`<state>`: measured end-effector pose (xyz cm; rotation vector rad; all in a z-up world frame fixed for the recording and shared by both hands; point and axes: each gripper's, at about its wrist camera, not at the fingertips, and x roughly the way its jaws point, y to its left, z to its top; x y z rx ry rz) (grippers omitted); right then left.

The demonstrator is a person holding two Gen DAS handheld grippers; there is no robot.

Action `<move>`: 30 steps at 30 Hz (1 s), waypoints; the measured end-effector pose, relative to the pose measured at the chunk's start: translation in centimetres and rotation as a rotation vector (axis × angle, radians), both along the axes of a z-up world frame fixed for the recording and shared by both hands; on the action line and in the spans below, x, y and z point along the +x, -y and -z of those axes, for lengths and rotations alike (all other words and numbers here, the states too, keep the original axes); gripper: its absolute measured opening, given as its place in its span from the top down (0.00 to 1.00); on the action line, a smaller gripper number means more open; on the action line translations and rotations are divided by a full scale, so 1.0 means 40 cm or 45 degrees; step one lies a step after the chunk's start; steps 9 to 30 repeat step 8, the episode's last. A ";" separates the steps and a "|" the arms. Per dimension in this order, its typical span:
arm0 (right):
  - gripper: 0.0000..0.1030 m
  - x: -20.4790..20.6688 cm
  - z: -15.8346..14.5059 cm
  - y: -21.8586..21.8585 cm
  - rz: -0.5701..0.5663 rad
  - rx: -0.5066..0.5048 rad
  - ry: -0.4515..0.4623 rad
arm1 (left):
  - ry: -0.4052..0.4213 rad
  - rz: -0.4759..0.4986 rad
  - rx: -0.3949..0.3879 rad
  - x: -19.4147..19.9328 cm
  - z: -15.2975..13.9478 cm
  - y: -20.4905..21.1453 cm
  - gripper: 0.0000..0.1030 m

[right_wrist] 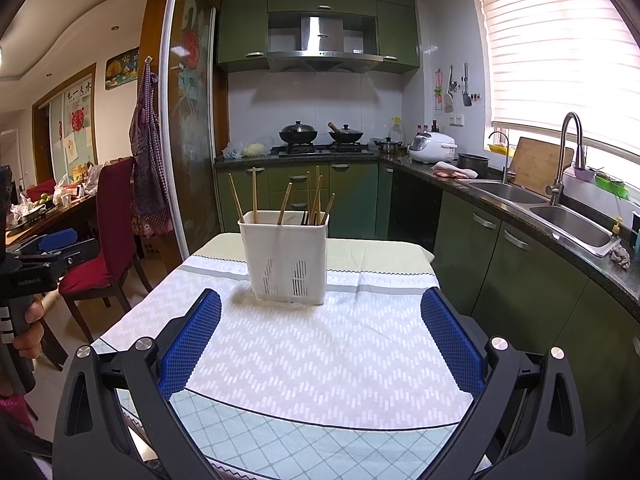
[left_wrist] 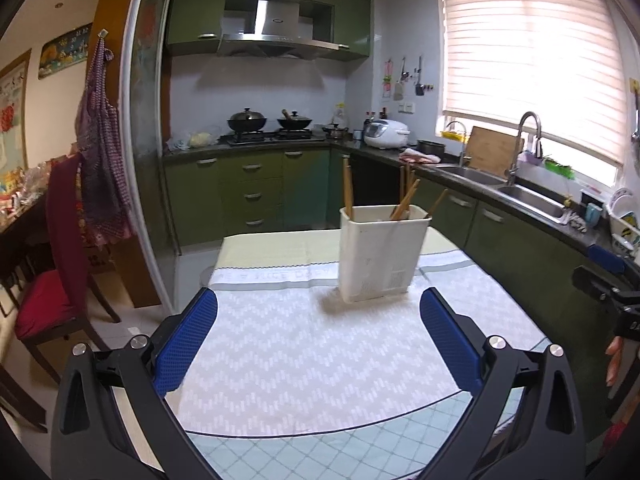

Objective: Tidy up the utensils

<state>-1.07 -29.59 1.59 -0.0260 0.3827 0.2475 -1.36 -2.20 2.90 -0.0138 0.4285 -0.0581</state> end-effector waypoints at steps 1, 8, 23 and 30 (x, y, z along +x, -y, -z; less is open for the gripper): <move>0.04 0.004 0.006 0.003 0.001 0.001 -0.004 | 0.000 -0.010 0.011 0.001 0.001 -0.002 0.06; 0.04 0.024 0.026 0.003 0.006 0.006 -0.029 | -0.010 -0.056 0.065 0.011 0.011 -0.004 0.06; 0.04 0.024 0.026 0.003 0.006 0.006 -0.029 | -0.010 -0.056 0.065 0.011 0.011 -0.004 0.06; 0.04 0.024 0.026 0.003 0.006 0.006 -0.029 | -0.010 -0.056 0.065 0.011 0.011 -0.004 0.06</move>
